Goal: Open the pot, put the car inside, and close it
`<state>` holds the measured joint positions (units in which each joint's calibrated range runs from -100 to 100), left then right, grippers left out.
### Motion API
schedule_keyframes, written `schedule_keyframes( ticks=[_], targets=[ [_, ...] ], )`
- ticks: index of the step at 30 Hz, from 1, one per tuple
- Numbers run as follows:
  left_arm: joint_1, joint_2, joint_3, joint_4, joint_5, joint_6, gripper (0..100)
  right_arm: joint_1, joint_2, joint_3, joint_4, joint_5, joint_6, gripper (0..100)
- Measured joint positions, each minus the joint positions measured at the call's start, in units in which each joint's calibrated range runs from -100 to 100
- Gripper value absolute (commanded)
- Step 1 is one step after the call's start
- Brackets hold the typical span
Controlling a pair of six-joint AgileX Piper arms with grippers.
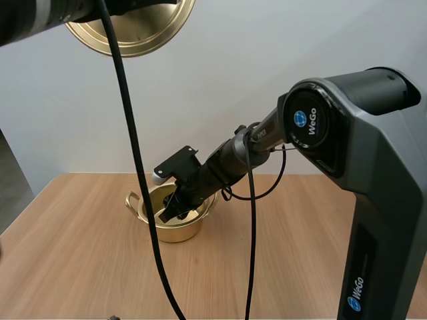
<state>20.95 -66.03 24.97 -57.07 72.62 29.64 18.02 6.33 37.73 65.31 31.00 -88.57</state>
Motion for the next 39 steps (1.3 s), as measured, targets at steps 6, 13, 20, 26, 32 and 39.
schedule_keyframes(
  ticks=[6, 13, 20, 26, 32, 39],
  targets=[
    [0.0, 0.0, 0.0, 0.0, 0.6, 0.0, 0, 0.0, 0.0, 0.0, 1.4, 0.0, -0.5, 68],
    [0.0, 0.0, 0.0, 0.0, 0.6, 0.0, 0, 0.0, -0.8, 0.0, 2.1, 0.0, -0.5, 31],
    [0.0, 0.0, 0.0, 0.0, 0.6, 0.1, 0, 0.0, -7.0, 0.0, 3.2, -3.7, -0.5, 0],
    [0.0, 0.0, 0.0, 0.0, 0.6, 0.1, 0, 0.0, -14.8, 0.1, 3.4, -12.7, -0.2, 0],
    [0.0, 0.0, 0.1, 0.0, 0.6, 1.6, 0, -2.2, -22.8, 2.7, 3.7, -25.6, -0.1, 0],
    [0.0, 0.4, 5.1, -1.1, 1.6, 7.4, 0, -9.0, -32.7, 7.4, 6.8, -31.0, 0.2, 0]
  ],
)
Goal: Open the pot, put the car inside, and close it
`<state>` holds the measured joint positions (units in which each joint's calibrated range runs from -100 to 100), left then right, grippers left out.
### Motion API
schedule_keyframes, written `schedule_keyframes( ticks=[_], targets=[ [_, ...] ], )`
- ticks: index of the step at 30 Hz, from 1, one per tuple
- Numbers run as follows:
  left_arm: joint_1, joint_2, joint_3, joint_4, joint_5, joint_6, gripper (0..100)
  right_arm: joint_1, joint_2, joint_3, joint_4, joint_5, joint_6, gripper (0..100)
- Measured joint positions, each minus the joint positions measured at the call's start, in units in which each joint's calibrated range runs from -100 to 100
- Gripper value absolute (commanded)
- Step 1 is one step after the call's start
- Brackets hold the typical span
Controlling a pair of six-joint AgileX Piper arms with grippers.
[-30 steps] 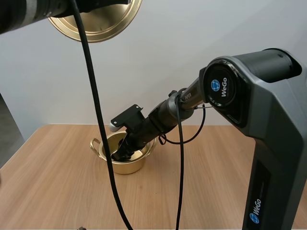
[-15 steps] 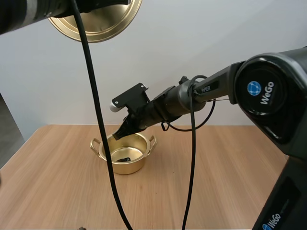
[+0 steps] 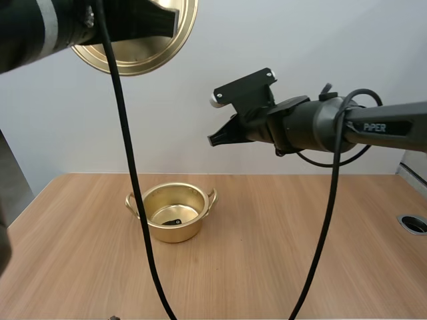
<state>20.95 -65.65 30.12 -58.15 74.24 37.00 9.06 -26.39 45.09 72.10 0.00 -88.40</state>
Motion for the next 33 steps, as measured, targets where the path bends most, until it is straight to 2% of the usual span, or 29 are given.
schedule_keyframes(
  ticks=[5, 9, 16, 24, 28, 33],
  targets=[
    [0.0, 3.8, 5.4, -4.7, 8.6, 6.1, 0, -5.5, -9.1, 5.0, 0.7, 0.0, 0.0, 0],
    [0.0, 8.7, 8.3, -4.5, 13.0, 9.9, 0, -8.7, -17.1, 9.7, 0.7, 1.2, 0.0, 0],
    [-0.08, 19.9, 8.5, 1.0, 24.9, 16.1, 0, -13.0, -29.3, 16.9, 0.8, 1.4, 1.0, 0],
    [-0.36, 28.9, 8.5, -1.9, 25.0, 22.8, 0, -15.7, -33.3, 19.8, 1.7, 1.3, 1.2, 0],
    [-2.68, 29.6, 9.4, -2.1, 18.3, 23.7, 0, -16.0, -33.3, 19.8, 1.7, 1.4, 1.2, 0],
    [-8.48, 30.6, 13.5, 1.8, 5.5, 25.3, 0, -16.1, -33.3, 19.8, 1.7, 1.4, 1.2, 0]
  ],
)
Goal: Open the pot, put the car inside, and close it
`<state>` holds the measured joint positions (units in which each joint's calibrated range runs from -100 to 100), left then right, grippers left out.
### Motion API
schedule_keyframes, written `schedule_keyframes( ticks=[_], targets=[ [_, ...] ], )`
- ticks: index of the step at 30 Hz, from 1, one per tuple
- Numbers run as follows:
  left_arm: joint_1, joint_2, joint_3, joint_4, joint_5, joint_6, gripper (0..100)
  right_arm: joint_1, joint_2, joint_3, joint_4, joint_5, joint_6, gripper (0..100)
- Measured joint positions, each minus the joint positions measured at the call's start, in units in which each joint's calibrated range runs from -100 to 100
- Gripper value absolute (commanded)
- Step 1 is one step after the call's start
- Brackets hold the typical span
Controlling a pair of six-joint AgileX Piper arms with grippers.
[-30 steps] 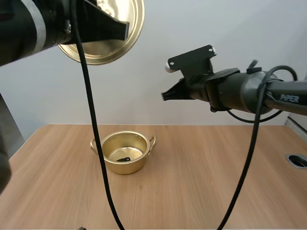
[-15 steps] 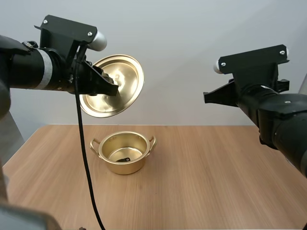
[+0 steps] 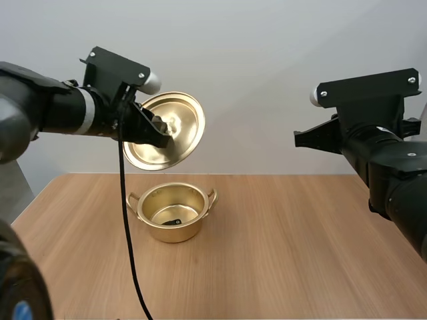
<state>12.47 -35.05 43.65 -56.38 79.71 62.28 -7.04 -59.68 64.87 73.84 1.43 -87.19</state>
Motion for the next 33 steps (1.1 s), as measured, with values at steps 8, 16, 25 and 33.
schedule_keyframes(
  ticks=[8, 16, 25, 33],
  targets=[
    [-5.93, 6.0, 1.9, 9.2, -14.5, -4.8, 0, -0.1, 0.0, 0.0, 0.0, 0.0, 0.0, 0],
    [-11.6, 22.7, -10.9, 27.0, -20.5, -17.1, 0, -0.2, 0.1, 1.6, 0.0, 0.0, -0.5, 0],
    [-11.6, 31.8, -17.3, 32.1, 2.3, -21.3, 0, -0.2, 0.7, 1.6, 0.0, 0.0, -0.5, 0],
    [-11.6, 32.3, -16.9, 32.4, 6.4, -21.5, 0, -0.2, 0.9, 1.6, 0.0, 0.0, -0.5, 0]
  ],
)
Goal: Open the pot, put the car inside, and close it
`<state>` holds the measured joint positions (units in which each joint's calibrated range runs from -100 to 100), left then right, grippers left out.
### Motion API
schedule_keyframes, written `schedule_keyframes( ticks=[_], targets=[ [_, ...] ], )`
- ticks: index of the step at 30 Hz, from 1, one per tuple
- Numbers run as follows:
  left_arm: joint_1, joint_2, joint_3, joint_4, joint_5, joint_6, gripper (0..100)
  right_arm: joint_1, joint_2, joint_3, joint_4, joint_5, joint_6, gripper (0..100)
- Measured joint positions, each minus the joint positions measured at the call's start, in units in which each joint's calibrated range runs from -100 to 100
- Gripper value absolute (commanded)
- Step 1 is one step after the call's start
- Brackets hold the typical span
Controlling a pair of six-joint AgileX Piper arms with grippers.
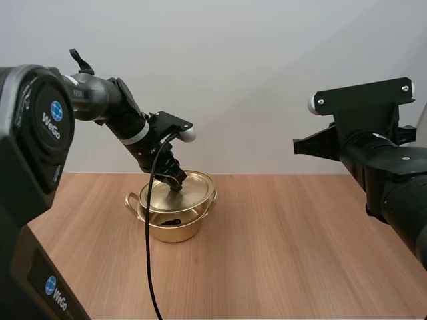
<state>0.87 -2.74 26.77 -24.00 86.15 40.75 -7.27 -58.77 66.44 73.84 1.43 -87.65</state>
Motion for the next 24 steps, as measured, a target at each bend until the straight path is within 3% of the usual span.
schedule_keyframes(
  ticks=[11, 24],
  targets=[
    [0.0, 0.0, 4.3, 3.2, -8.0, -0.6, 0, 0.0, 0.0, 0.0, 0.0, 0.0, 0.0, 0],
    [0.0, 0.0, 9.3, 0.5, -17.4, 2.1, 0, 0.0, 0.0, 0.0, 0.0, 0.0, 0.0, 0]
  ],
)
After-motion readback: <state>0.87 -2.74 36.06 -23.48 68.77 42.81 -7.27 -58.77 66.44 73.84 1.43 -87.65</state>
